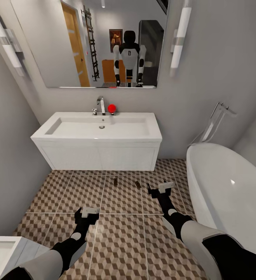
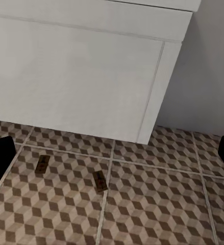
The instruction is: Take the four mousetraps from the cabinet in the bathroom and place them on the bathroom floor. Make sure all four end up on the same floor surface, and ensure that at least two of them are either under or directly next to the same bathroom sink.
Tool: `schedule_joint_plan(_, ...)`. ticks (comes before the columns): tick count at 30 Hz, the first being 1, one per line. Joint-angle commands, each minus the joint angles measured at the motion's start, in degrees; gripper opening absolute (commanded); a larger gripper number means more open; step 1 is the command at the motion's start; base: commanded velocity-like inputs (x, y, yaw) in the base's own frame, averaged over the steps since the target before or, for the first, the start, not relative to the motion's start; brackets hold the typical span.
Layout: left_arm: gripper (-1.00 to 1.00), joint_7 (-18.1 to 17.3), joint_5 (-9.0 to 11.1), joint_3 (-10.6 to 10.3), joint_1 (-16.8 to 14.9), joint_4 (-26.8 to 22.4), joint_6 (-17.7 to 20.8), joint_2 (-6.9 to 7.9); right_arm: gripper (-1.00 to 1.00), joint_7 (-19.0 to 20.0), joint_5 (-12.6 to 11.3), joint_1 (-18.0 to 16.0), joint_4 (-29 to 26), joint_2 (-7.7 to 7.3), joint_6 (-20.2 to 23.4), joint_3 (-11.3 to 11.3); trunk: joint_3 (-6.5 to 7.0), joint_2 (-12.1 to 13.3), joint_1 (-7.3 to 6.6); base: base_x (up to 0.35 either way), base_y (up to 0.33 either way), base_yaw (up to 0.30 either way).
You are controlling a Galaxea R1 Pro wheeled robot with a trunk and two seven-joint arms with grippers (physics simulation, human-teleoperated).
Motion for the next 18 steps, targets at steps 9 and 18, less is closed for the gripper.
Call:
schedule_joint_plan(9, 1.0, 0.4, 0.2, -0.5, -0.1, 0.6, -0.6, 0.1, 1.0, -0.6, 0.2, -0.1, 0.1, 0.02, 0.1, 0.5, -0.1, -0.1, 0.03, 0.0, 0.0, 0.0)
schedule_joint_plan(18, 1.0, 0.3, 0.2, -0.5, -0.1, 6.9, -0.8, 0.03, 1.0, -0.6, 0.2, 4.9, 0.1, -0.18, -0.1, 0.5, -0.1, -0.1, 0.03, 0.0, 0.0, 0.0)
